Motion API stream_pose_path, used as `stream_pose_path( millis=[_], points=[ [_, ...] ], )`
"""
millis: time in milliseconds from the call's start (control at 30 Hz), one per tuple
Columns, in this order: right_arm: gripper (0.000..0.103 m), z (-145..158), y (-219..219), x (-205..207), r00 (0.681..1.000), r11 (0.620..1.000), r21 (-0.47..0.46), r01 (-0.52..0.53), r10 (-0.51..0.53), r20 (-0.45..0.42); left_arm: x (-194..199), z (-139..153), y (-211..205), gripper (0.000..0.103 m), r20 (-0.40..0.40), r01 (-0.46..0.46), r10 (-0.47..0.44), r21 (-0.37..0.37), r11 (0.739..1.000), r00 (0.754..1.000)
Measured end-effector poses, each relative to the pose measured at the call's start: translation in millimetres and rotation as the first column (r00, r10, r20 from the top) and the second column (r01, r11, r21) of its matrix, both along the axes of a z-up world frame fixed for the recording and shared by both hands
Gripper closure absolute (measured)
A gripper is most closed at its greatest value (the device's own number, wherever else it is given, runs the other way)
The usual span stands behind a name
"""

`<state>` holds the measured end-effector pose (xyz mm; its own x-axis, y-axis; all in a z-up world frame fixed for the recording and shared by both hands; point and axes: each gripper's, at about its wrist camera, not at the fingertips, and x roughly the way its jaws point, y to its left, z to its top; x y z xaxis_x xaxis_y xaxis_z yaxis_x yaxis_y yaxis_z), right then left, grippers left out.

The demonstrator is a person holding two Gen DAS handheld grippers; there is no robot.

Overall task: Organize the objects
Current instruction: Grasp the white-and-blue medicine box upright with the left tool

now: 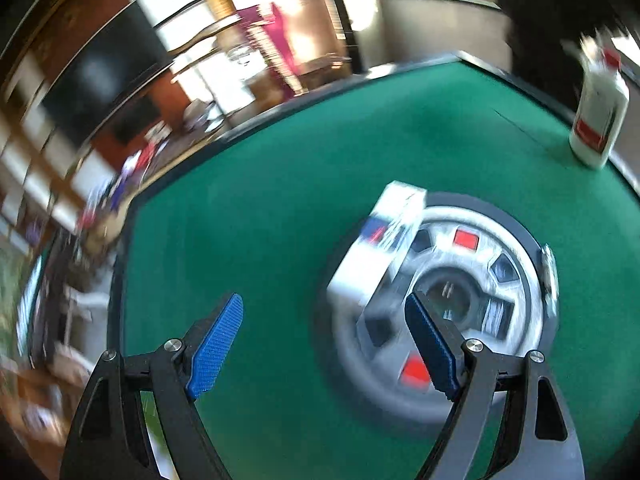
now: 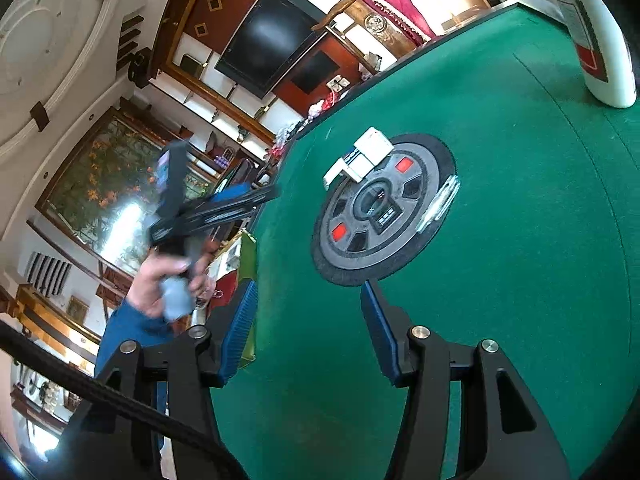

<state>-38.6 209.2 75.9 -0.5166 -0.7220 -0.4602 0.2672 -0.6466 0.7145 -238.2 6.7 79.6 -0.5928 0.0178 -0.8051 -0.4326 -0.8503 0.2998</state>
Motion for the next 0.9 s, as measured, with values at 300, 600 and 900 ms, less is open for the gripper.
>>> stream_pose_path(
  millis=[300,600,900],
  points=[
    [0.050,-13,8,-12,0.998,0.999,-0.034,0.006,-0.004,0.062,-58,-29,41,0.024,0.016,0.039,-0.037,-0.103,0.994,0.999],
    [0.050,-18,13,-14,0.997,0.999,-0.040,0.025,-0.022,0.077,-62,-51,30,0.073,0.116,-0.097,0.092,0.036,0.995,0.989],
    [0.050,-19,27,-18,0.991,0.992,0.050,0.114,-0.117,0.066,47,-12,-4,0.074,0.134,-0.212,0.181,0.275,0.938,0.974]
  ],
)
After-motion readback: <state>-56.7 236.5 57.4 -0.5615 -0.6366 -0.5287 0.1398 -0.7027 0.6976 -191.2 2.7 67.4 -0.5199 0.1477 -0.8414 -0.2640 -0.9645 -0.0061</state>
